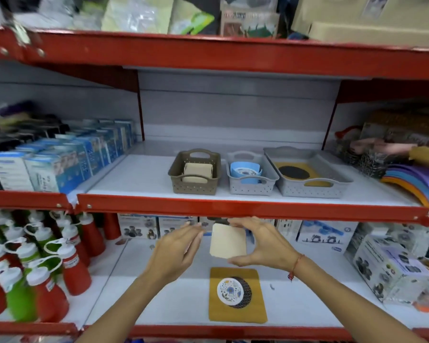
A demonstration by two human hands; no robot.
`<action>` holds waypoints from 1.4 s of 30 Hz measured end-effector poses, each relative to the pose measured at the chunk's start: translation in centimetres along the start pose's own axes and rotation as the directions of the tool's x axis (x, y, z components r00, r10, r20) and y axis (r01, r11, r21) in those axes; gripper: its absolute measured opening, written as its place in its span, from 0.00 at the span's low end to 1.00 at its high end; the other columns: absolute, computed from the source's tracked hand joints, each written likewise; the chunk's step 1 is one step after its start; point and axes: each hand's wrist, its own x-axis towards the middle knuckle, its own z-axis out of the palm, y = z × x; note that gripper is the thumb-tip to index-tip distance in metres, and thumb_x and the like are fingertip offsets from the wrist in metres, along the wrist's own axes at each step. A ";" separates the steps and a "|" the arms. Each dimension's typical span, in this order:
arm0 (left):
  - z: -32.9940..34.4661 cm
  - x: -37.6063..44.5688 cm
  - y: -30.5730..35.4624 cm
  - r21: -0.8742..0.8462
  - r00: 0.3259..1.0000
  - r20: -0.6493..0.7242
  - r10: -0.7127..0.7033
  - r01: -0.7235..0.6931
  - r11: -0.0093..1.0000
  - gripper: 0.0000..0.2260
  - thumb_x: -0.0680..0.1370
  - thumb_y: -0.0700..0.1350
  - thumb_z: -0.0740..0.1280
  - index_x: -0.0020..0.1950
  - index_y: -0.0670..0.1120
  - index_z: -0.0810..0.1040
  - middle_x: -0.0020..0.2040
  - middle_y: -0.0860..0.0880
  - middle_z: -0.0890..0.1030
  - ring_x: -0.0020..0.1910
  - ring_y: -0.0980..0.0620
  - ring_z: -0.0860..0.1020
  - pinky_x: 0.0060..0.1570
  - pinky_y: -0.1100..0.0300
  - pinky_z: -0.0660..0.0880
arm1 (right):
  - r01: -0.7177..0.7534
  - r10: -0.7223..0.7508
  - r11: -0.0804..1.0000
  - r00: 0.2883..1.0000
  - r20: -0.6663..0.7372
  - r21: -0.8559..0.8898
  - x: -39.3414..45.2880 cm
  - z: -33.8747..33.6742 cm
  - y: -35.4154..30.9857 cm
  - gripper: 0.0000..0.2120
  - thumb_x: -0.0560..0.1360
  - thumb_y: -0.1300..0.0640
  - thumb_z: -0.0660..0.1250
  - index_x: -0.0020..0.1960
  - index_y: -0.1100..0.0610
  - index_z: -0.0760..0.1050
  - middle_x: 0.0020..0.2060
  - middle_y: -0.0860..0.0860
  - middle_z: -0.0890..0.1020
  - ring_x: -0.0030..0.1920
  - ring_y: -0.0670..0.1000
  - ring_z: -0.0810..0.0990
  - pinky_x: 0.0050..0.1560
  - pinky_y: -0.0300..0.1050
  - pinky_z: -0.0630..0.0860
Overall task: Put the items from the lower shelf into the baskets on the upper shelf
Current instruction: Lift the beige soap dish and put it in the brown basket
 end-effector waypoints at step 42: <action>-4.2 8.8 -0.2 0.048 0.965 -0.230 0.125 -0.117 0.992 0.17 0.80 0.44 0.56 0.64 0.40 0.76 0.62 0.44 0.79 0.64 0.50 0.75 0.68 0.54 0.68 | 0.278 -0.136 0.955 0.726 -0.674 0.107 7.6 -3.9 -4.7 0.09 0.78 0.59 0.63 0.53 0.57 0.81 0.48 0.50 0.83 0.52 0.48 0.78 0.55 0.38 0.73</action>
